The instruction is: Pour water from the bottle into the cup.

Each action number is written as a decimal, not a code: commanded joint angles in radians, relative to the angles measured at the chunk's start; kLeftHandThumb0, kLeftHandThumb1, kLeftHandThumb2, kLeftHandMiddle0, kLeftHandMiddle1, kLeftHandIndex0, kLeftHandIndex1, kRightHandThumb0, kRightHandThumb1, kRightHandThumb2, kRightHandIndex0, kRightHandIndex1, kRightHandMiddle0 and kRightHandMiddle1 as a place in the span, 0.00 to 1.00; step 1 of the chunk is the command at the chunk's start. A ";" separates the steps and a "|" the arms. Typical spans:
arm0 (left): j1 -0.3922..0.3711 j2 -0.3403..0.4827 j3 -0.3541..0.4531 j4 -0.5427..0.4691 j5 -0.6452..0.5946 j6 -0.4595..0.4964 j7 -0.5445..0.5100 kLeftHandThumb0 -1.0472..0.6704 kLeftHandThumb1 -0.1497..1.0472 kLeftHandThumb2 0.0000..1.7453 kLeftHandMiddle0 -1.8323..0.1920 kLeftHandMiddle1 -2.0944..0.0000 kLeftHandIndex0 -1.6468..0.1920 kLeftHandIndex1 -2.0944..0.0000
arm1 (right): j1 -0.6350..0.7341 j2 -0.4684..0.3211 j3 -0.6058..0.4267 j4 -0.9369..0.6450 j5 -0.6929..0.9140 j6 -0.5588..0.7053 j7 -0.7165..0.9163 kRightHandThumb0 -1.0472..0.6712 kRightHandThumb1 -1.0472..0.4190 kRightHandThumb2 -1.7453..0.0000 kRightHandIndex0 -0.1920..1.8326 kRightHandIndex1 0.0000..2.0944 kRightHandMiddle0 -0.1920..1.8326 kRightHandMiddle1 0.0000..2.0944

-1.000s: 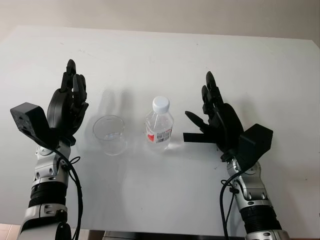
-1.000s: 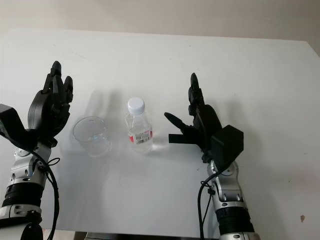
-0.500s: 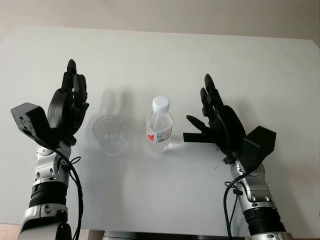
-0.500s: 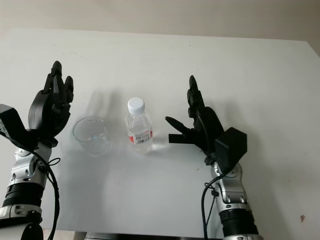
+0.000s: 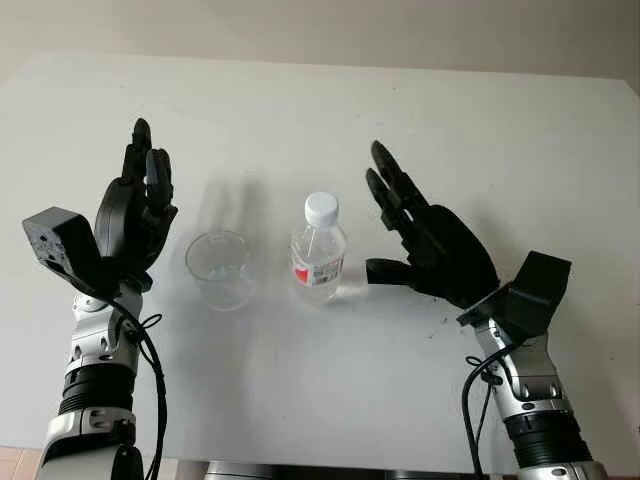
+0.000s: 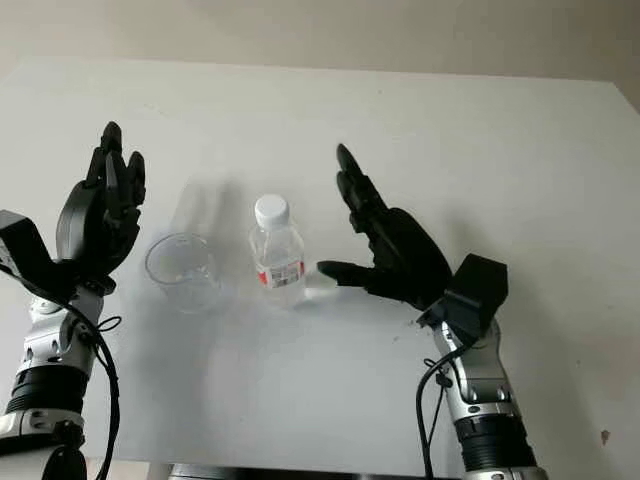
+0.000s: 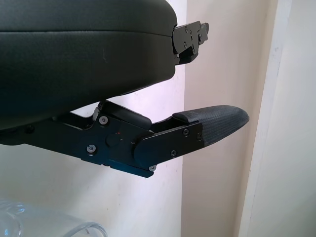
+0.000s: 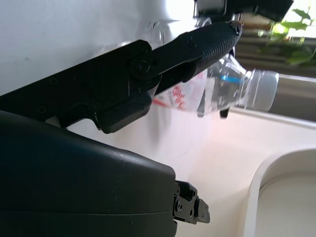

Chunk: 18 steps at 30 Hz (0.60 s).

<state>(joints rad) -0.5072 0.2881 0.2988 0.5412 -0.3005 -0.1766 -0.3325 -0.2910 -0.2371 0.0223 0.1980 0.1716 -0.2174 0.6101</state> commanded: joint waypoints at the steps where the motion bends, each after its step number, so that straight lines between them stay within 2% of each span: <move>1: -0.011 0.002 0.001 -0.016 -0.003 0.002 0.002 0.17 1.00 0.39 1.00 1.00 1.00 1.00 | -0.019 0.000 0.016 -0.008 -0.005 0.010 0.005 0.02 0.08 0.97 0.00 0.00 0.00 0.00; 8: -0.014 0.002 0.001 -0.011 -0.001 -0.001 0.005 0.17 1.00 0.39 1.00 1.00 1.00 1.00 | -0.066 0.059 0.075 0.074 -0.051 0.018 -0.036 0.07 0.11 0.97 0.00 0.00 0.00 0.00; 15: -0.008 0.003 0.001 -0.014 -0.002 -0.005 0.003 0.17 1.00 0.39 1.00 1.00 1.00 1.00 | -0.112 0.127 0.101 0.207 -0.075 -0.018 -0.064 0.03 0.09 0.97 0.00 0.00 0.00 0.00; 18: -0.008 0.000 0.000 -0.011 -0.001 -0.009 0.003 0.17 1.00 0.39 1.00 1.00 1.00 1.00 | -0.129 0.169 0.092 0.262 -0.053 0.004 -0.064 0.02 0.10 0.97 0.00 0.00 0.00 0.00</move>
<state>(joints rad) -0.5074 0.2875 0.2974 0.5390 -0.3002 -0.1755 -0.3271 -0.4037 -0.0849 0.1153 0.4417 0.1068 -0.2179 0.5461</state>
